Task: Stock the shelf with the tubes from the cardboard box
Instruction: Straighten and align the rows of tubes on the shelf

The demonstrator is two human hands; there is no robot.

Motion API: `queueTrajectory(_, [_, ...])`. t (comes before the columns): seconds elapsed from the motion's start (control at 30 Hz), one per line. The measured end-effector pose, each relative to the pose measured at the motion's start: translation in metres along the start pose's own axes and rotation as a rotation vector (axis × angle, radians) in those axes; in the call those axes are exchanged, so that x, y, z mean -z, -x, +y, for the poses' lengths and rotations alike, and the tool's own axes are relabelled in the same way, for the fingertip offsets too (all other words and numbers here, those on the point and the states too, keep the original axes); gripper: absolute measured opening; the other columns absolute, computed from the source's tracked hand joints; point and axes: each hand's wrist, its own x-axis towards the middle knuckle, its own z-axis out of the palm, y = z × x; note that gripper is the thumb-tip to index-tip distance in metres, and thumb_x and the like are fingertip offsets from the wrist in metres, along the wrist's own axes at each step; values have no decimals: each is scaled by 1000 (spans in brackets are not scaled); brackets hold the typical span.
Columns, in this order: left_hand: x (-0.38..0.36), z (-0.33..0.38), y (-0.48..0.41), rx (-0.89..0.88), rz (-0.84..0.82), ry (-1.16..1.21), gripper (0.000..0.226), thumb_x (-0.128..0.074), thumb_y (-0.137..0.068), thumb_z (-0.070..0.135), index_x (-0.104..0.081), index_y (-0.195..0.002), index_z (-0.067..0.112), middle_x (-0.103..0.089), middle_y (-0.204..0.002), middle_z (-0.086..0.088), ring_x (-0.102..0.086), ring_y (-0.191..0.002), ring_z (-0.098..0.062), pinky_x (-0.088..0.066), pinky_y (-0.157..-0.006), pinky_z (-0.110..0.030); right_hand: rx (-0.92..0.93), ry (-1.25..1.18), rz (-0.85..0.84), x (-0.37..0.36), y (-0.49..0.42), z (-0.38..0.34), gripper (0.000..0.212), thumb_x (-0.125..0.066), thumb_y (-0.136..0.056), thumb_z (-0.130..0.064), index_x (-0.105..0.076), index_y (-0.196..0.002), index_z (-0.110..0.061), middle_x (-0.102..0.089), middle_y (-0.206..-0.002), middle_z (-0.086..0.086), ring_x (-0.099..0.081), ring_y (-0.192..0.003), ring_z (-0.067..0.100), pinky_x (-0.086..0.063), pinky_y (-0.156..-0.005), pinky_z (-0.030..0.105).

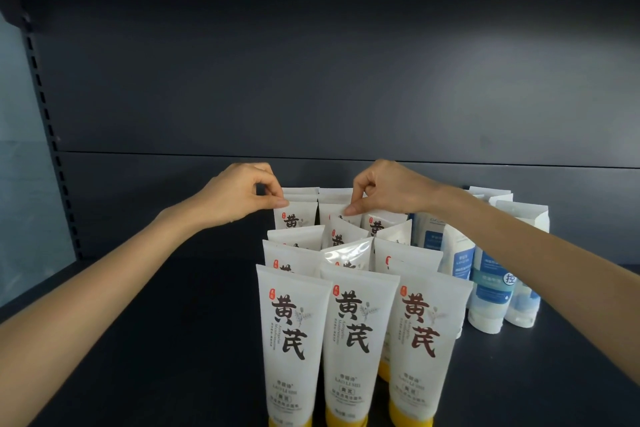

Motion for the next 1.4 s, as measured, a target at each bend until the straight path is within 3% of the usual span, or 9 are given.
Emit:
queueTrajectory(0.17, [-4,3,1,11,20,13,13,-70,-80,32,-72,-83,19,-57,-84,8,-47,-55,10,-35,-60,-26,2,8,2,0,0,1,22,-75,-79,-31,-72,-85,-10,-57,-73,-11,-51,-68,2,-39,-61,11])
queueTrajectory(0.27, [-3,5,2,23,14,45,11,-70,-79,32,-71,-81,21,-57,-83,8,-46,-52,6,-33,-58,-21,9,-18,-2,4,3,2,23,-74,-79,-34,-72,-88,-13,-49,-56,-15,-47,-52,-3,-37,-55,8])
queueTrajectory(0.37, [-1,8,3,8,-17,54,10,-71,-79,29,-72,-83,19,-58,-86,5,-48,-52,9,-35,-52,-10,-12,-8,-46,16,7,3,27,-71,-81,-36,-70,-98,-15,-49,-44,-25,-47,-48,-14,-42,-72,18])
queueTrajectory(0.53, [-3,14,1,-7,-51,35,16,-70,-79,30,-73,-90,18,-58,-90,4,-49,-59,15,-37,-55,-5,-86,106,-197,36,16,11,31,-68,-80,-45,-69,-102,-22,-62,-99,-17,-52,-91,-3,-34,-87,19])
queueTrajectory(0.77, [-10,22,-9,-20,-93,48,10,-71,-79,28,-72,-86,21,-58,-89,5,-48,-59,16,-36,-56,-5,-110,182,-259,43,24,18,15,-68,-82,-42,-68,-87,-28,-53,-52,-30,-50,-64,1,-34,-63,11])
queueTrajectory(0.93, [-11,23,-13,-20,-94,80,6,-72,-79,26,-72,-80,20,-58,-86,3,-49,-59,13,-36,-56,-5,-84,143,-194,39,27,20,12,-71,-83,-30,-68,-75,-21,-52,-45,-25,-46,-48,-9,-35,-49,6])
queueTrajectory(1.1, [-12,22,-13,-10,-80,132,4,-73,-78,24,-73,-78,19,-57,-84,3,-49,-57,10,-38,-57,-7,-75,151,-92,35,23,25,15,-74,-80,-29,-65,-69,-24,-55,-54,-19,-50,-56,-5,-33,-56,13])
queueTrajectory(1.27, [-12,20,-13,2,-81,175,3,-72,-78,23,-72,-78,20,-56,-82,5,-49,-55,8,-39,-56,-10,-67,116,-48,31,22,28,19,-74,-80,-22,-62,-66,-21,-48,-43,-35,-45,-47,-18,-33,-59,16])
queueTrajectory(1.4, [-12,19,-13,10,-84,183,4,-72,-78,27,-73,-77,23,-55,-81,6,-46,-54,4,-38,-57,-12,-66,94,-7,28,20,30,16,-75,-79,-22,-65,-67,-18,-54,-52,-18,-50,-54,-4,-33,-58,14])
